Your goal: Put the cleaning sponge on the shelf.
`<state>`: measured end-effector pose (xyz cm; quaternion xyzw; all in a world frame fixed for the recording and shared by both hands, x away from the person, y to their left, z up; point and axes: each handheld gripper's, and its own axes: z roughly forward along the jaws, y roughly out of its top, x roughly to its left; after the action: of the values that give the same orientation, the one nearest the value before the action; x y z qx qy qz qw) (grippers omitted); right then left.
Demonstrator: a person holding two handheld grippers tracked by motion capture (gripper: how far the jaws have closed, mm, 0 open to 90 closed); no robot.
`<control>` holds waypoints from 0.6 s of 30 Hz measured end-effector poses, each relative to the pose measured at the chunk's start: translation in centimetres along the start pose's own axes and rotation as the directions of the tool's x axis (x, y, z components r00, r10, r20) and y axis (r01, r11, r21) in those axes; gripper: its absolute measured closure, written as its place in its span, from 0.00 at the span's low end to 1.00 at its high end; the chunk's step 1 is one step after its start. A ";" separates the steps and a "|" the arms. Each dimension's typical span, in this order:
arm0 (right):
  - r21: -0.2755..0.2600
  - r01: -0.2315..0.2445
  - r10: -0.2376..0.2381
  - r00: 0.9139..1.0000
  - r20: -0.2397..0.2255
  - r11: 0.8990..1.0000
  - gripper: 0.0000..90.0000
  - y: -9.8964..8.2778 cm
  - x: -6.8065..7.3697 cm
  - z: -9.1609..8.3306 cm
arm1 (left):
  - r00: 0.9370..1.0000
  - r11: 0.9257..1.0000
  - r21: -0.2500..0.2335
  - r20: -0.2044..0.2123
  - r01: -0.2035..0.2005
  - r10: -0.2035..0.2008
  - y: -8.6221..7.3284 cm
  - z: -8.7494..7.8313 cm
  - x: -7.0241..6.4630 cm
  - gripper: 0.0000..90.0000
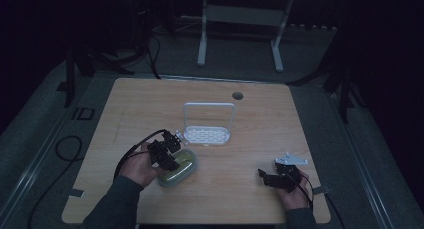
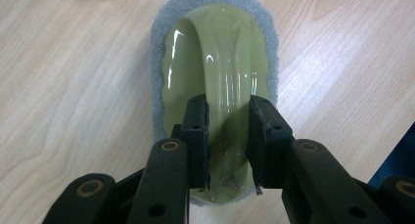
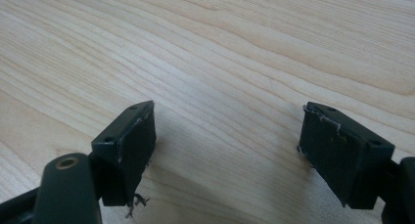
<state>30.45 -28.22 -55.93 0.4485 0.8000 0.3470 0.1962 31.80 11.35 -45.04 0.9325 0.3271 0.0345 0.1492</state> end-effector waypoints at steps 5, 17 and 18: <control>0.000 0.000 0.000 1.000 0.000 1.000 0.23 0.0 0.0 0.0 | 1.000 0.999 -0.031 0.011 -0.022 0.022 0.0 -0.1 0.4 0.80; 0.000 0.000 0.000 1.000 0.000 1.000 0.23 0.0 0.0 0.0 | 0.997 0.993 -0.087 0.010 -0.081 0.082 0.4 -0.7 1.1 0.80; -0.001 0.001 -0.001 1.000 0.000 1.000 0.23 0.0 0.0 0.0 | 0.995 0.991 -0.090 0.009 -0.098 0.099 0.5 -0.7 1.1 0.80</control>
<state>30.46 -28.22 -55.93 0.4483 0.8000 0.3471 0.1965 32.87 11.89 -44.22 0.9400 0.2778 0.0502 0.1914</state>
